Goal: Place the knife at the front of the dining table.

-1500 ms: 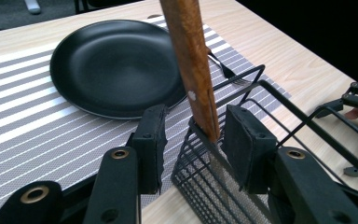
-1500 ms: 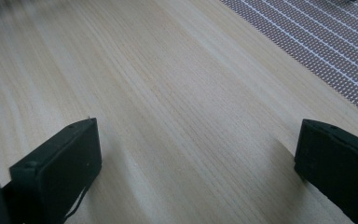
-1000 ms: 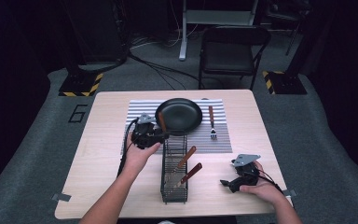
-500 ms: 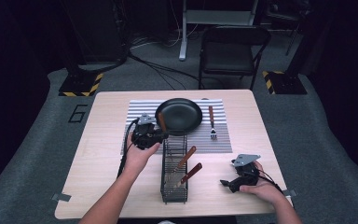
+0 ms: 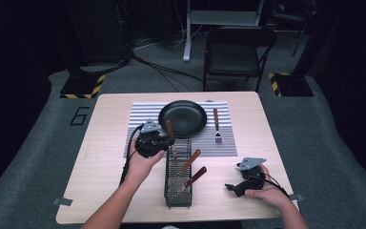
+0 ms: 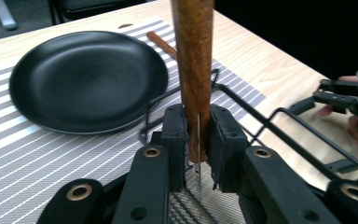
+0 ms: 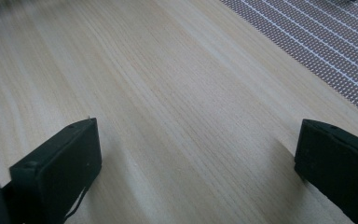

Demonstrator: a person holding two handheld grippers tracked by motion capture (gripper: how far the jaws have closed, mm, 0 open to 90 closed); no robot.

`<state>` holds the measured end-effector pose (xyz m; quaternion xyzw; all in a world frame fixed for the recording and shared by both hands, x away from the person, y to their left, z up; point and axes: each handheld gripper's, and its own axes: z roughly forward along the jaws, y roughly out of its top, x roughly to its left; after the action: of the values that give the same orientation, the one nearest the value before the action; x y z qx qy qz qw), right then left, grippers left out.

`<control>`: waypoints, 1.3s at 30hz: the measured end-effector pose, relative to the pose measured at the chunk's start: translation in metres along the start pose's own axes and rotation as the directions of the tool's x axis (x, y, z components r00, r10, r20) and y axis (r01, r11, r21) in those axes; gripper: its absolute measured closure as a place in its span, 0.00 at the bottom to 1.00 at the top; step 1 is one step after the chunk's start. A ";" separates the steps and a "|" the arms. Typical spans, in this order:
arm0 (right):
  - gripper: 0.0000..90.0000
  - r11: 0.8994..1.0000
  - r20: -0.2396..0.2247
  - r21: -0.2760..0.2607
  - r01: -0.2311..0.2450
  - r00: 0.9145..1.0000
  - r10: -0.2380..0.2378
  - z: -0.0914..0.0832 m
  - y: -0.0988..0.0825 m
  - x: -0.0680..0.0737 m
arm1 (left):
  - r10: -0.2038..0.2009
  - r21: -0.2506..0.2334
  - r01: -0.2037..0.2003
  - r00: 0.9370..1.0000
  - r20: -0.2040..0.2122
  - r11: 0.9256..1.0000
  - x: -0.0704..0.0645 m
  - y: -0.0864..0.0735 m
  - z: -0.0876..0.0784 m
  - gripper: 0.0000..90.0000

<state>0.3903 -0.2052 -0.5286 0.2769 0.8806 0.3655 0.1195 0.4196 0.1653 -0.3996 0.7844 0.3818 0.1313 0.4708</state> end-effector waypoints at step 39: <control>0.00 1.000 0.000 0.000 0.000 1.000 0.000 0.000 0.000 0.000 | 0.054 -0.021 -0.053 0.998 0.031 0.998 -0.012 0.036 -0.024 0.89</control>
<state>0.3904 -0.2052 -0.5286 0.2768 0.8806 0.3656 0.1196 0.4153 0.1623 -0.3552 0.7914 0.3520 0.1355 0.4811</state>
